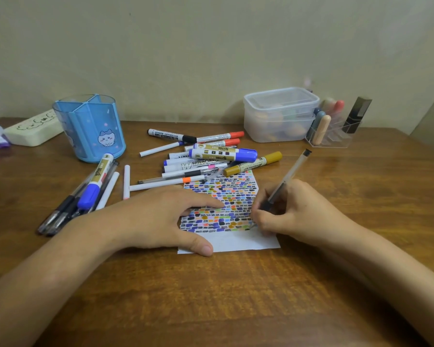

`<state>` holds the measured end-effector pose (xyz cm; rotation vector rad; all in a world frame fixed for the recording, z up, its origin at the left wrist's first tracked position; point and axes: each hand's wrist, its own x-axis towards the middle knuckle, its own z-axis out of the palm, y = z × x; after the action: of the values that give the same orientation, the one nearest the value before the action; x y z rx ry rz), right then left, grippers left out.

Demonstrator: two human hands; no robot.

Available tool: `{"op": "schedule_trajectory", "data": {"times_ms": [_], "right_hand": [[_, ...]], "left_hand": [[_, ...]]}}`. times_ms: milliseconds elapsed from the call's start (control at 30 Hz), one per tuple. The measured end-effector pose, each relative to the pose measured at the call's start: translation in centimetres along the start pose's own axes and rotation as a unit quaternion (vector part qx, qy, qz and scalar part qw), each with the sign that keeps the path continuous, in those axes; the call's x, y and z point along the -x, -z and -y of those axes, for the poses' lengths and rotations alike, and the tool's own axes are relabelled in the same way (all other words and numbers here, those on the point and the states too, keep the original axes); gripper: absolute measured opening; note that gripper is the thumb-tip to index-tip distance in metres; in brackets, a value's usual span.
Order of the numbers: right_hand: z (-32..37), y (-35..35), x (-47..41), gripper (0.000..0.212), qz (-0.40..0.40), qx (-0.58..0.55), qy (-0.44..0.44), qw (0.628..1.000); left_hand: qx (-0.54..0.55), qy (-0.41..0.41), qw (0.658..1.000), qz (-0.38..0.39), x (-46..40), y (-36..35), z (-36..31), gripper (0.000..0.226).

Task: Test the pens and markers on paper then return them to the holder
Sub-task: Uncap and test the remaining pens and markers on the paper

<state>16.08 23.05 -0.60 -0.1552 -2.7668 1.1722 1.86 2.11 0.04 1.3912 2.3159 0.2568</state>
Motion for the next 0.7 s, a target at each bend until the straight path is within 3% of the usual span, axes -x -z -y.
{"op": "schedule_trajectory", "data": {"times_ms": [700], "right_hand": [[0.16, -0.12, 0.02, 0.009, -0.007, 0.004, -0.01, 1.0]], "left_hand": [[0.005, 0.003, 1.0, 0.004, 0.0, 0.07, -0.13, 0.082]]}}
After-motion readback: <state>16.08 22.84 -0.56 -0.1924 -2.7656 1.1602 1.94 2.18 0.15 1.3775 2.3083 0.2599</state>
